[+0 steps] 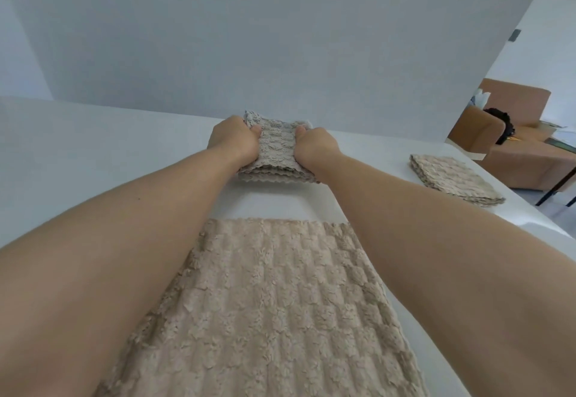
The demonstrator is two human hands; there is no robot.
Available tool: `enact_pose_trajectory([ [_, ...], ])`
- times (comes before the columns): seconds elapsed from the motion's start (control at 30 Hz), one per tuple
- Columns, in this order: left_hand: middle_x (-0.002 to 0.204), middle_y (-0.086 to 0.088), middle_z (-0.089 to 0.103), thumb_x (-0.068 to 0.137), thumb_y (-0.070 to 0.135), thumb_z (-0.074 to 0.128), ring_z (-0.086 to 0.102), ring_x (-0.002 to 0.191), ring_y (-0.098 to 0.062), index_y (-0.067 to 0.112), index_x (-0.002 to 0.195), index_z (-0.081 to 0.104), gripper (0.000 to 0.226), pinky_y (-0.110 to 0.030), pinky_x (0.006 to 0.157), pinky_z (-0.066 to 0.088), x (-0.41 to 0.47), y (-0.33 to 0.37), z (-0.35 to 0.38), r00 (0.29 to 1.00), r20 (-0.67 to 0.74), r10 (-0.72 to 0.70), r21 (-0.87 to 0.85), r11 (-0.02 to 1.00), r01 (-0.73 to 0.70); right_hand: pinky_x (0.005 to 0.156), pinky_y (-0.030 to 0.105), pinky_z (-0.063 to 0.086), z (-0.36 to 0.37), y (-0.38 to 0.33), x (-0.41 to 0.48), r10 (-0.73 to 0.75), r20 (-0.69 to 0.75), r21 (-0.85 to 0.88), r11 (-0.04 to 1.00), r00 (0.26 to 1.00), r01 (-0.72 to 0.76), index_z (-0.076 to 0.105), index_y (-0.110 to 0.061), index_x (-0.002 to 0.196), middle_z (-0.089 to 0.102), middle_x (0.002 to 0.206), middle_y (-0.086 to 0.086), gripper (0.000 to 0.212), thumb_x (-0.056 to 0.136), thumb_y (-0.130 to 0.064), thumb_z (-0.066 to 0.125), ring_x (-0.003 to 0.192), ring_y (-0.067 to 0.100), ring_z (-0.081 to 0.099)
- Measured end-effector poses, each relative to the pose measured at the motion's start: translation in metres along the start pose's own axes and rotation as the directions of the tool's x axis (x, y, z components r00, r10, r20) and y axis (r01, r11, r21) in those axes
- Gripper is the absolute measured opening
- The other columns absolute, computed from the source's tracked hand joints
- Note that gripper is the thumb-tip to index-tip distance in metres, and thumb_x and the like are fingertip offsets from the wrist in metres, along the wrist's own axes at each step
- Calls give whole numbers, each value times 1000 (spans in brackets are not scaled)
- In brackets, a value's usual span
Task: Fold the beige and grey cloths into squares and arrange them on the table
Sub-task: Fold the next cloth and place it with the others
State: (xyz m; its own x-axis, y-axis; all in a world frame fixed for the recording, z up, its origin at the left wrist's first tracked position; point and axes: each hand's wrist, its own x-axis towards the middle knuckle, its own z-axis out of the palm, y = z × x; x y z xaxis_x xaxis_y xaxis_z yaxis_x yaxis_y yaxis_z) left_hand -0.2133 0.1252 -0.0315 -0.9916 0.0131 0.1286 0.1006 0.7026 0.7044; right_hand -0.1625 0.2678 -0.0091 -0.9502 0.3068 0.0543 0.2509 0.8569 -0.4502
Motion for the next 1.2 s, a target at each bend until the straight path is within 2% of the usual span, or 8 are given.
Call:
enact_pose_trajectory([
  [0.13,126,-17,62,106,42,45,57,117,-36,4,123,56,43,-34,79,37,6,-11,11,1000,4,-10,64,998,10,83,37,45,17,0,16,-32,4,-177,984,999,32,48,-9,141,48,136,18,43,102,-11,30,121,37,54],
  [0.3,129,-18,62,105,39,49,58,119,-36,5,122,59,39,-33,78,37,7,-9,16,999,-12,-39,117,992,40,87,44,47,33,6,26,-5,25,-303,953,1000,12,46,-12,144,41,138,15,49,96,-8,36,127,37,48],
  [0.4,129,-16,63,105,35,51,60,118,-34,10,114,61,29,-33,77,37,8,-8,17,998,-26,-57,138,989,60,78,40,41,40,6,31,29,-6,-268,963,1000,-30,48,-9,142,47,135,12,48,94,-14,42,123,34,52],
  [0.6,132,-10,62,105,25,50,59,120,-32,15,123,63,24,-32,77,37,12,-4,18,994,-86,-63,213,974,80,86,38,41,39,-1,42,82,-73,-143,985,994,-92,47,-8,139,55,135,8,44,99,-25,47,126,32,55],
  [0.8,126,-11,66,102,18,52,62,115,-33,12,117,66,22,-33,74,38,20,-3,27,988,-135,-78,278,954,113,81,34,42,45,-1,44,22,-74,-286,957,997,-42,55,-21,141,56,136,0,47,94,-17,52,126,25,56],
  [0.9,116,-9,68,98,19,57,63,105,-31,16,104,63,10,-35,71,37,18,-3,28,990,-140,-30,403,911,84,76,33,38,46,2,45,17,-107,-324,945,994,-51,53,-16,138,59,131,2,43,95,-18,51,121,26,59],
  [1.07,130,-12,53,99,33,57,59,112,-35,11,133,42,44,-41,73,37,15,0,26,982,-186,7,446,891,79,79,38,35,43,8,43,98,-207,-174,975,973,-135,32,-10,140,49,136,14,50,102,-40,44,124,33,52],
  [1.2,135,-13,50,104,32,46,50,122,-34,9,135,47,39,-43,92,40,12,5,17,933,-197,302,542,826,-153,93,43,40,35,5,44,-12,-322,-101,995,947,-21,37,-9,137,44,136,13,44,103,-38,40,126,32,44],
])
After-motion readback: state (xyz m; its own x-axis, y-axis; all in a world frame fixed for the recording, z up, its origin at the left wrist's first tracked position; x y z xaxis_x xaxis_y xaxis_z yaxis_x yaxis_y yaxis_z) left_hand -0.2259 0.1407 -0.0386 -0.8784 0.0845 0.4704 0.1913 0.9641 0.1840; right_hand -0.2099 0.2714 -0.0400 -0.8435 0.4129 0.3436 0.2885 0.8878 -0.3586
